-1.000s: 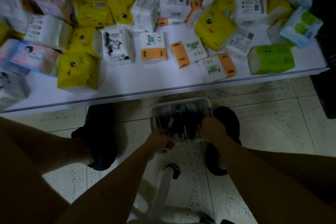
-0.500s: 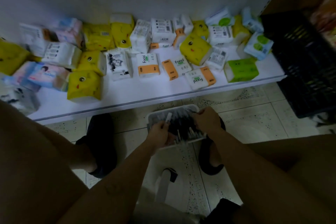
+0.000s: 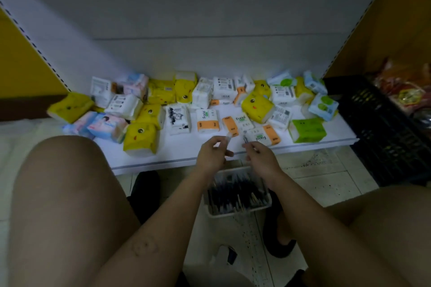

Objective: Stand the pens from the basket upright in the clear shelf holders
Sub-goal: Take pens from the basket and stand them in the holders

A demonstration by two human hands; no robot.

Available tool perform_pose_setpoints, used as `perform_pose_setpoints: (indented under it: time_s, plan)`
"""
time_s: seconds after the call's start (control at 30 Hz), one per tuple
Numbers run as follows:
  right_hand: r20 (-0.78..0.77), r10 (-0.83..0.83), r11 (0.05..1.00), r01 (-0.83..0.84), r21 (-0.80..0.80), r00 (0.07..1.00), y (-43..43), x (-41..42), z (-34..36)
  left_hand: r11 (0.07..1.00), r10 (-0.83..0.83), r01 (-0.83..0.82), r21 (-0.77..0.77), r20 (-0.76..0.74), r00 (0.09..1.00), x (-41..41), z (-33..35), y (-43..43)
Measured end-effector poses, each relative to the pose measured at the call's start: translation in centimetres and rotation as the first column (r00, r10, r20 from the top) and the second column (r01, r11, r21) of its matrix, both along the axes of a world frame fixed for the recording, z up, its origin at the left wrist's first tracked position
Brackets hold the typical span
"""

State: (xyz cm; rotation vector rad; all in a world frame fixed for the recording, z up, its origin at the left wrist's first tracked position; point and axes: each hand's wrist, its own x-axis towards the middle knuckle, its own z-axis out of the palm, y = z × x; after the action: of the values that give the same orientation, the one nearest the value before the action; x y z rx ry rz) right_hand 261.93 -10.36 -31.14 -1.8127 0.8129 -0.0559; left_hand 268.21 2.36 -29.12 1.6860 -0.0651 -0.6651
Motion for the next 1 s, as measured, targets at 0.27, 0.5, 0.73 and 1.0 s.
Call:
perform_pose_setpoints:
  time_s: [0.27,0.5,0.73,1.0]
  plan:
    - [0.357,0.018,0.995,-0.053,0.090,0.934,2.0,2.1,8.2,0.987,0.114,-0.081,-0.138,0.256,0.960,2.5,8.4,0.0]
    - [0.539,0.059,0.996,-0.015,-0.085,0.840,2.4,4.5,16.7,0.940,0.179,-0.050,-0.339,0.361,0.915,3.8,17.1,0.8]
    - [0.696,0.156,0.962,0.051,-0.267,0.701,3.5,5.0,25.7,0.945,0.194,0.032,-0.324,0.639,0.744,4.4,26.3,1.9]
    - [0.814,0.169,0.982,-0.027,-0.186,0.555,4.2,5.6,35.7,0.953,0.193,0.072,-0.295,0.771,0.606,5.2,35.2,3.4]
